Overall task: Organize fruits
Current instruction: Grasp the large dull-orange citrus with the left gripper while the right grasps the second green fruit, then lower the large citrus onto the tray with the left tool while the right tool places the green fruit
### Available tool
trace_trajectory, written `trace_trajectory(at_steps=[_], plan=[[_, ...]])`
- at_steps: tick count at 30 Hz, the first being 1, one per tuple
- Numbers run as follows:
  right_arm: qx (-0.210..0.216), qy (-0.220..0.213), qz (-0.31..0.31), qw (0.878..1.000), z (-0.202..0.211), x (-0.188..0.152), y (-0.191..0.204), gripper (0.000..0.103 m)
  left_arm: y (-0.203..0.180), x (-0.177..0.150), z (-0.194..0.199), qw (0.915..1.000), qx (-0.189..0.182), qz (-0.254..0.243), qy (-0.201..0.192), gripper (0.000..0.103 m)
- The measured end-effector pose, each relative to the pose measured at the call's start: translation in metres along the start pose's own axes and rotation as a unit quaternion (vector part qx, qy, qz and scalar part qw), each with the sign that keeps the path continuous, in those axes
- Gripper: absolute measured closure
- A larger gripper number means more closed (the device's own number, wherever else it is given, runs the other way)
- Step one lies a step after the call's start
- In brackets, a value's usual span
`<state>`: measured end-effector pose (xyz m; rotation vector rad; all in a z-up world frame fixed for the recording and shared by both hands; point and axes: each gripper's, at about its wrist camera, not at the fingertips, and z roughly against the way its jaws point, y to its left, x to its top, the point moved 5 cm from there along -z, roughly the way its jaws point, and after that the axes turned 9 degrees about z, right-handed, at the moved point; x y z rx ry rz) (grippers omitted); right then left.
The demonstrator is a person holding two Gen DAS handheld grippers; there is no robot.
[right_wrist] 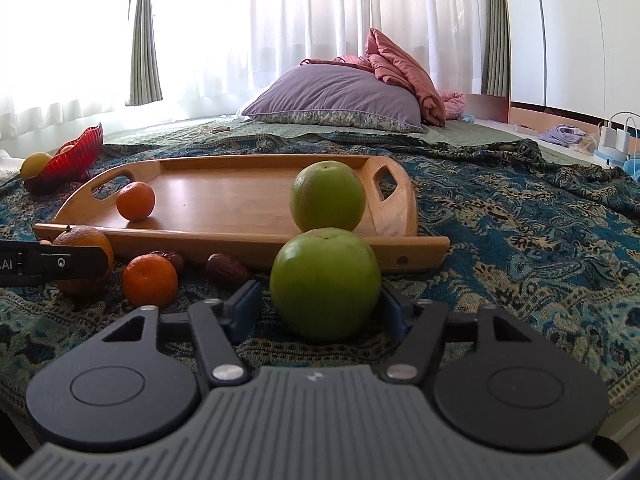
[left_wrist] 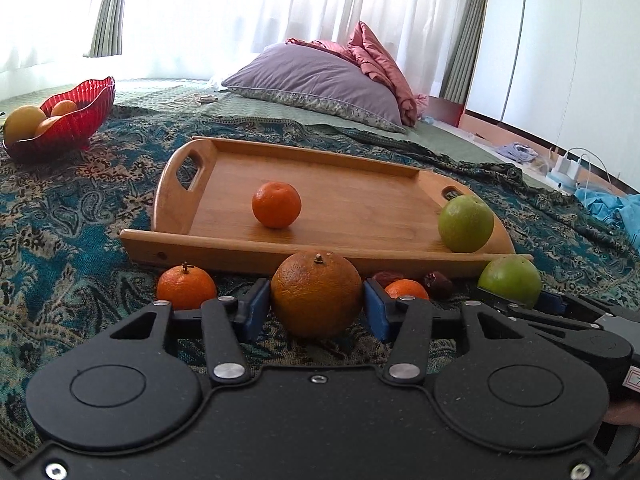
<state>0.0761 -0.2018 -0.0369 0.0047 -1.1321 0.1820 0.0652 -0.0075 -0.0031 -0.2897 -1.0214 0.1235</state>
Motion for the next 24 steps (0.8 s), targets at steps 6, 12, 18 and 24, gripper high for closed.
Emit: trace_trajectory(at_steps=[6,12,18,24], plan=[[0.005,0.000,-0.006,1.000,0.002,0.004,-0.005,0.044,0.003,0.010,0.002,0.9997,0.017,-0.002,-0.016,0.055],[0.026,-0.007,-0.042,0.999,0.007,0.014,-0.013,0.044,0.009,0.031,0.002,0.9989,0.025,-0.004,-0.039,0.055],[0.024,-0.032,-0.027,0.999,0.010,0.038,-0.016,0.044,0.013,0.057,-0.004,0.9980,0.029,0.000,-0.056,0.055],[0.011,-0.052,-0.023,0.998,0.002,0.064,-0.026,0.044,0.015,0.077,-0.022,0.9983,0.030,0.002,-0.049,0.055]])
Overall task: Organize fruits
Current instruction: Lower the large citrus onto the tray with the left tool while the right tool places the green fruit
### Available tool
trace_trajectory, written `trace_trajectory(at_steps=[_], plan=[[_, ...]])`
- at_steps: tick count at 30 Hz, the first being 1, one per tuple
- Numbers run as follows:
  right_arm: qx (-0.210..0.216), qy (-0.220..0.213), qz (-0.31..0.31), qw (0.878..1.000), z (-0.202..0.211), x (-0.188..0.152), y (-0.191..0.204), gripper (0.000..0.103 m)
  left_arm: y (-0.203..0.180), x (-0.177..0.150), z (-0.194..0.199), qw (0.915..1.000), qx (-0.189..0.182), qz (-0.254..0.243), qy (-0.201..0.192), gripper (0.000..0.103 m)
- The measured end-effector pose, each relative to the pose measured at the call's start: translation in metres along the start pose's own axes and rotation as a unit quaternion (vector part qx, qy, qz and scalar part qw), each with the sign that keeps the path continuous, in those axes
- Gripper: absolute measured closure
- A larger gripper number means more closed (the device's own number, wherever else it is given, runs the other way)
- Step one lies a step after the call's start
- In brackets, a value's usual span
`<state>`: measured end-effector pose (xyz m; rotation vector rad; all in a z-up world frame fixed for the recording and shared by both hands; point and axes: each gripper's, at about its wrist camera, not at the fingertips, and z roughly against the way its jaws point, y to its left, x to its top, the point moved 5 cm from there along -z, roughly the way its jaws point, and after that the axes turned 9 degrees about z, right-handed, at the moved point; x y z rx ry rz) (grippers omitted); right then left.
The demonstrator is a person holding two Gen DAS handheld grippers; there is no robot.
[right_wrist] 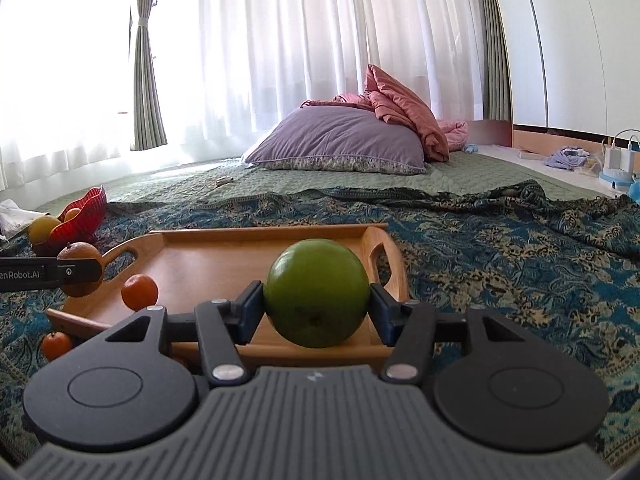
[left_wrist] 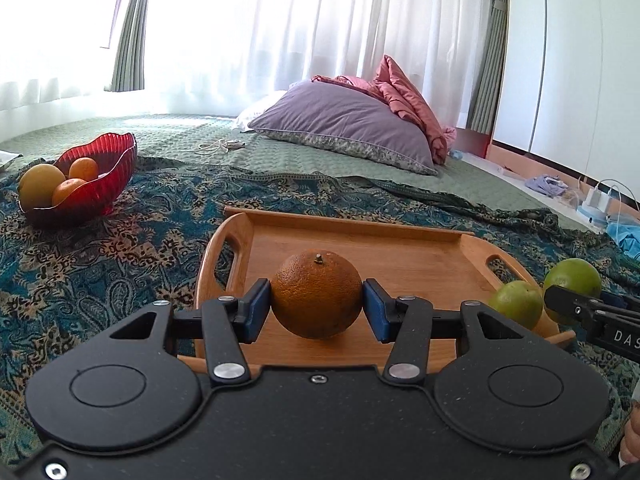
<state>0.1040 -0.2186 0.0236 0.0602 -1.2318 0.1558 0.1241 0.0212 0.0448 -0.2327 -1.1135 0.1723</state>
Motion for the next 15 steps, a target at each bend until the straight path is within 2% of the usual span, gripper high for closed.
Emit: trace_trajectory(at_steps=[5,9,15], plan=[[-0.008,0.001,0.000,1.000,-0.021,0.018,-0.009,0.044,-0.001,0.014,-0.022,1.0000,0.004,-0.004,0.007,0.055],[-0.010,0.008,0.010,1.000,-0.039,0.026,-0.013,0.044,0.002,0.021,-0.040,0.9997,0.001,0.012,0.022,0.055],[-0.012,0.027,0.011,1.000,-0.068,0.034,-0.017,0.045,0.007,0.025,-0.060,0.9992,0.016,0.021,0.031,0.055]])
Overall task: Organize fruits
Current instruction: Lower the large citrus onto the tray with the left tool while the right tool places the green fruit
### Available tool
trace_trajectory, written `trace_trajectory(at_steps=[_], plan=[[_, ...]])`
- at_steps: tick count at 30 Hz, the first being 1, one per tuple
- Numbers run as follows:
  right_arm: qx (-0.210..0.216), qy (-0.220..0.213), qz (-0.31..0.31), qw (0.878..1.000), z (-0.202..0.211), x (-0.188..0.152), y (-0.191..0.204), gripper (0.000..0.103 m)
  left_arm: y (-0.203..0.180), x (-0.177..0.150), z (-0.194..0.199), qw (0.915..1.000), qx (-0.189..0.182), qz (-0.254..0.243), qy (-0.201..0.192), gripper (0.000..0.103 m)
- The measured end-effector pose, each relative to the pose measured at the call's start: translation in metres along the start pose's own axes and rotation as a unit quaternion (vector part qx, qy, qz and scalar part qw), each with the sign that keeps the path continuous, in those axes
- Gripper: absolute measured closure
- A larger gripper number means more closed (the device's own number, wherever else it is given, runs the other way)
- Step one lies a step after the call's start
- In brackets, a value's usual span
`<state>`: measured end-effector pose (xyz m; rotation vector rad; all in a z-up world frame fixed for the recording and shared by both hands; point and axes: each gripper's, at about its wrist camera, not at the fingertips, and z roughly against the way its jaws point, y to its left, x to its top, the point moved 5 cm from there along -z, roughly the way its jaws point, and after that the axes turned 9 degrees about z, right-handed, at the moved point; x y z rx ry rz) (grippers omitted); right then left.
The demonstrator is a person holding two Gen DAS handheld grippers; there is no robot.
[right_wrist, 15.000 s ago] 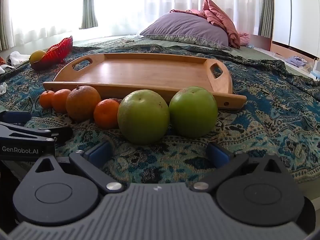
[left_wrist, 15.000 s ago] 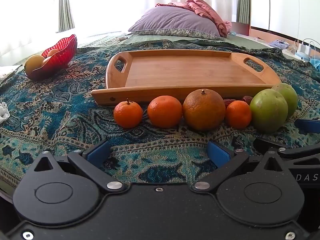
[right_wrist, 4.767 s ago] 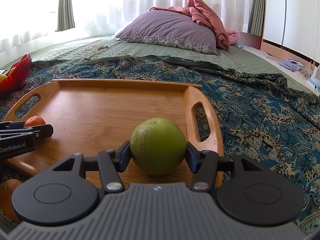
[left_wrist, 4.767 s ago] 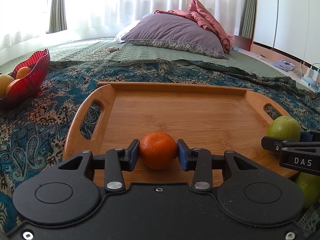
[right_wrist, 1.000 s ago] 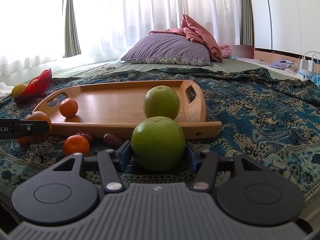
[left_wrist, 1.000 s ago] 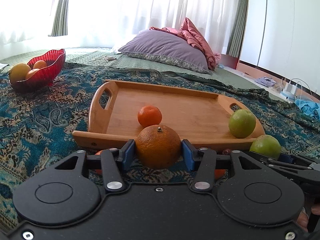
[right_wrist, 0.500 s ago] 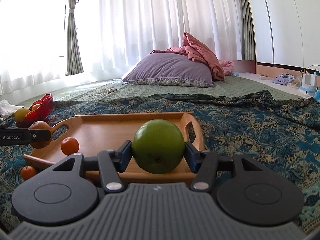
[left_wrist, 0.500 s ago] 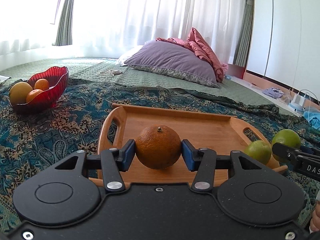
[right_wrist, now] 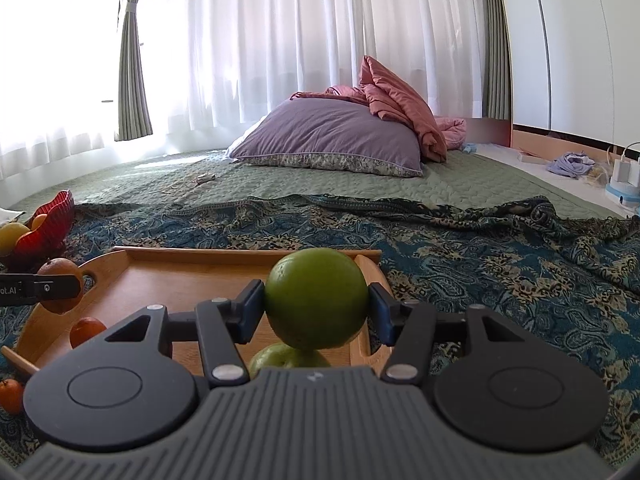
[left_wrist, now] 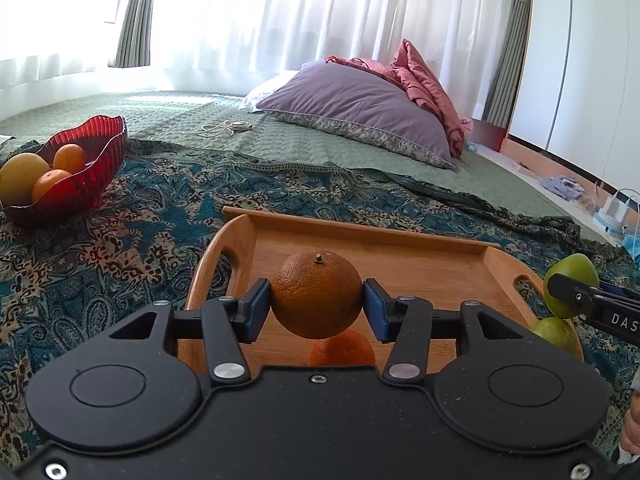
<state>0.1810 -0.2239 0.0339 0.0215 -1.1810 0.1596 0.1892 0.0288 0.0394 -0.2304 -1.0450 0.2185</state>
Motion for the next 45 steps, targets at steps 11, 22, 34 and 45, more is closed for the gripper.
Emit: trace_trajectory(at_steps=[11,22,34,45], plan=[[0.031,0.041,-0.080,0.996,-0.029,0.001,-0.015,0.045,0.003,0.002,-0.026,0.9996,0.012,-0.001,0.025,0.055],[0.029,0.075,-0.077,0.994,-0.055,0.002,-0.013,0.045,-0.007,0.004,-0.047,0.9985,0.014,-0.017,0.050,0.055],[0.015,0.105,-0.044,0.993,-0.072,-0.005,-0.003,0.045,-0.016,-0.002,-0.068,0.9961,0.021,-0.036,0.077,0.055],[0.007,0.098,-0.009,0.995,-0.072,-0.011,0.005,0.044,-0.019,-0.004,-0.068,0.9962,0.025,-0.047,0.068,0.055]])
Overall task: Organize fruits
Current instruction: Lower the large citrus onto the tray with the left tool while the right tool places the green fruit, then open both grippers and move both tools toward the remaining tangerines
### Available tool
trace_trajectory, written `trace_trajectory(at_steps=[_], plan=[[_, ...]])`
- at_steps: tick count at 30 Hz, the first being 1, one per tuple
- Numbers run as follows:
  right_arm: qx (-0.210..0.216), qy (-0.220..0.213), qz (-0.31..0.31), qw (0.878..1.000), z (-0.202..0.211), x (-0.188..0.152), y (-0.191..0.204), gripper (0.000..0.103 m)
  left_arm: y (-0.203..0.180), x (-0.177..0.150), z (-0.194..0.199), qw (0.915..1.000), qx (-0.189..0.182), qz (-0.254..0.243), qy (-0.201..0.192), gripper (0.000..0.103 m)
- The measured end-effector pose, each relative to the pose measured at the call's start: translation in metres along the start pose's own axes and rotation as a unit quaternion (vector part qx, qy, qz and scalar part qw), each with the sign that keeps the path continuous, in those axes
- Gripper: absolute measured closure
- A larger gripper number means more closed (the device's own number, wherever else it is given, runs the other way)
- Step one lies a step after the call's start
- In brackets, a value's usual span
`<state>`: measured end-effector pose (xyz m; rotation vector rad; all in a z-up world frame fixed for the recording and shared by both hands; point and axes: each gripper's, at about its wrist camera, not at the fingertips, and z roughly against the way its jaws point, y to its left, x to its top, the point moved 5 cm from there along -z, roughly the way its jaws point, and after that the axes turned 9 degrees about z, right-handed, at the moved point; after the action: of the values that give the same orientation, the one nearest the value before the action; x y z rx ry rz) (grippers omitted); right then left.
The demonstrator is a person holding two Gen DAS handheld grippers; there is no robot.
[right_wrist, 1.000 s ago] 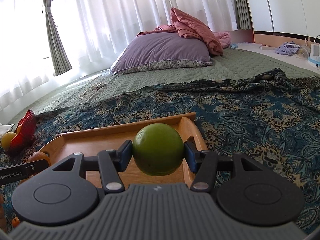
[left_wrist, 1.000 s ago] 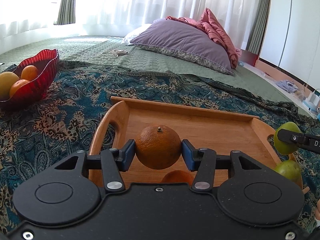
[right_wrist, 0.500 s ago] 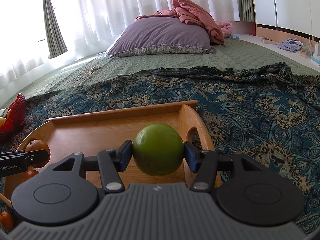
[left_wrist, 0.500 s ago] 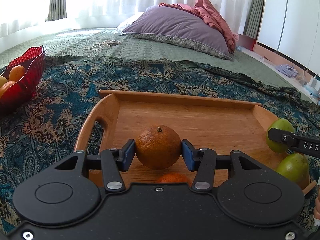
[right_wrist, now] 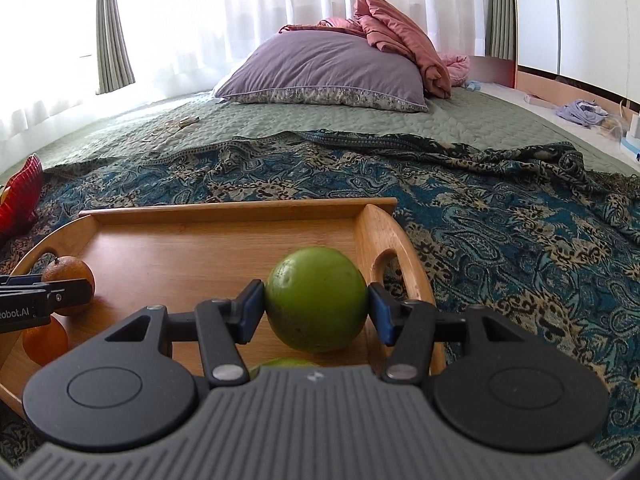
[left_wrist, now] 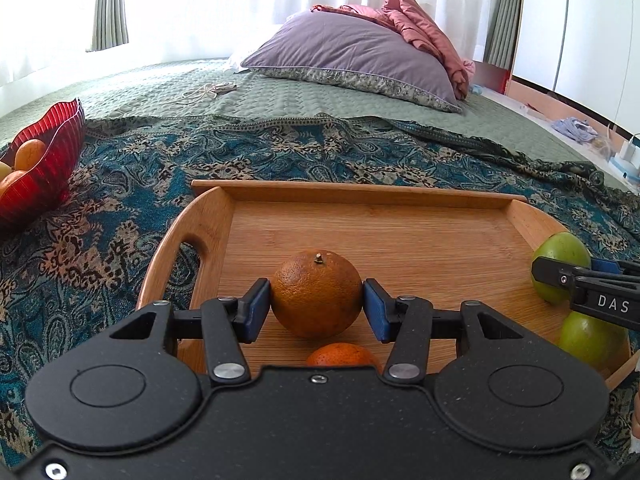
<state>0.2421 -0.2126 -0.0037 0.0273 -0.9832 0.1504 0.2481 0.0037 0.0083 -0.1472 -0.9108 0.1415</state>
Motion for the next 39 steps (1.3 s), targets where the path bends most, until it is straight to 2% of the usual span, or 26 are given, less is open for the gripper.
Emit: trace_trajectory(at_steps=[5,7,8,9,10,15,27,39], plan=[[-0.003,-0.005,0.005,1.000,0.004,-0.002,0.002,0.042,0.000,-0.002,0.005,0.9999,-0.001,0.004,-0.015,0.054],[-0.002,-0.008,-0.004,1.000,0.005,-0.004,0.000,0.041,-0.002,-0.002,0.010,0.9997,0.000,-0.003,-0.026,0.048],[0.000,-0.010,-0.009,1.000,0.006,-0.005,-0.001,0.041,-0.003,-0.002,0.011,0.9995,0.000,-0.008,-0.029,0.042],[0.001,-0.011,-0.011,1.000,0.007,-0.005,-0.001,0.037,-0.003,-0.003,0.012,0.9995,-0.001,-0.012,-0.030,0.037],[0.002,-0.012,-0.013,1.000,0.008,-0.006,-0.002,0.031,-0.003,-0.003,0.013,0.9994,-0.001,-0.014,-0.030,0.036],[0.008,-0.018,-0.015,1.000,0.014,-0.011,-0.003,0.028,-0.003,-0.007,0.021,0.9991,0.002,-0.019,-0.039,0.026],[0.012,-0.052,-0.022,0.998,0.041,-0.017,-0.003,0.014,-0.004,-0.016,0.052,0.9979,-0.011,-0.017,-0.062,0.018],[0.022,-0.073,-0.027,0.997,0.073,-0.038,0.007,0.007,0.000,-0.042,0.086,0.9967,-0.021,-0.026,-0.074,0.015]])
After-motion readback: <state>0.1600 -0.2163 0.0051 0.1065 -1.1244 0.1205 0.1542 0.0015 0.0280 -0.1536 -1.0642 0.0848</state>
